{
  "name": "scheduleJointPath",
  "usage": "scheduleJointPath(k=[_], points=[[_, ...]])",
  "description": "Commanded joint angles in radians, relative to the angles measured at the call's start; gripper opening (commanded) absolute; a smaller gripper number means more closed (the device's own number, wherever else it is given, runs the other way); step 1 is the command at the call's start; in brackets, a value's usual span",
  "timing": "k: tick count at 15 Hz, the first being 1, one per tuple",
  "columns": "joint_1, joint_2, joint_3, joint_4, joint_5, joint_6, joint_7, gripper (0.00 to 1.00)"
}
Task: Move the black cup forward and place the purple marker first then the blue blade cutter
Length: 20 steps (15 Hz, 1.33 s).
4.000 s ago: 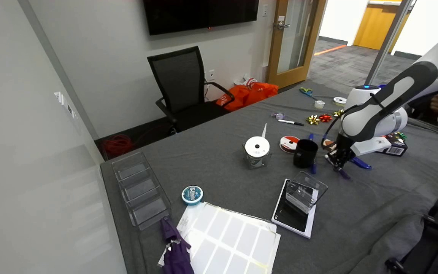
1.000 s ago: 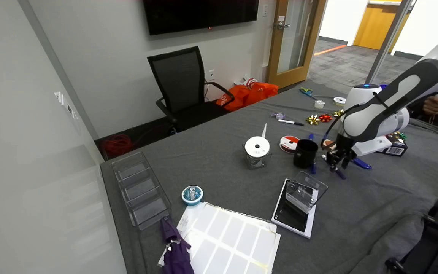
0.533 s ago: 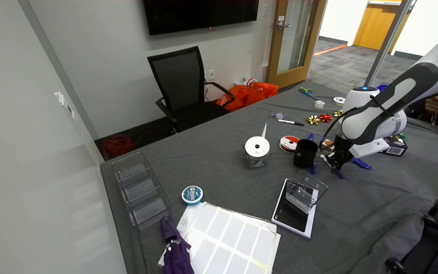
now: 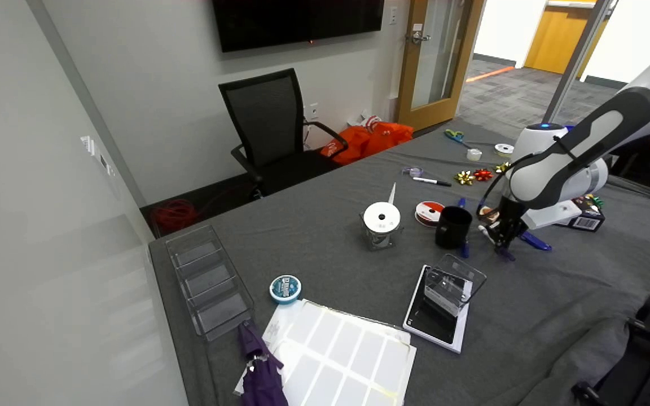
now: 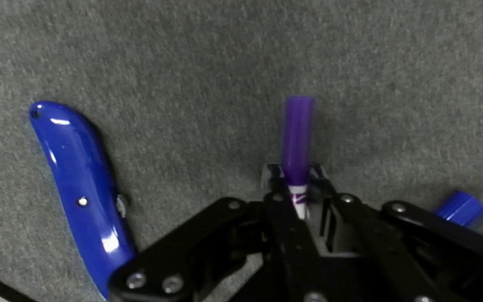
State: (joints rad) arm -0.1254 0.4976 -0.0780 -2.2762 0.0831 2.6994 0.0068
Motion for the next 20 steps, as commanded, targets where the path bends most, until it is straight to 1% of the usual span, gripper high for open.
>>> scheduleJointPath(k=[1,4,8,11,13,17,20], points=[[-0.006,-0.094,-0.019,-0.038,-0.019,-0.086,-0.007,0.04],[-0.002,-0.142,-0.033,-0.037,-0.030,-0.173,-0.001,0.04],[0.019,-0.204,-0.030,-0.022,-0.033,-0.361,0.040,0.04],[0.037,-0.257,-0.005,-0.005,0.012,-0.505,0.076,0.04],[0.053,-0.286,0.021,0.018,0.070,-0.587,0.112,0.04],[0.102,-0.281,0.063,0.137,0.191,-0.717,0.250,0.04],[0.132,-0.223,0.073,0.256,0.236,-0.773,0.390,0.04]])
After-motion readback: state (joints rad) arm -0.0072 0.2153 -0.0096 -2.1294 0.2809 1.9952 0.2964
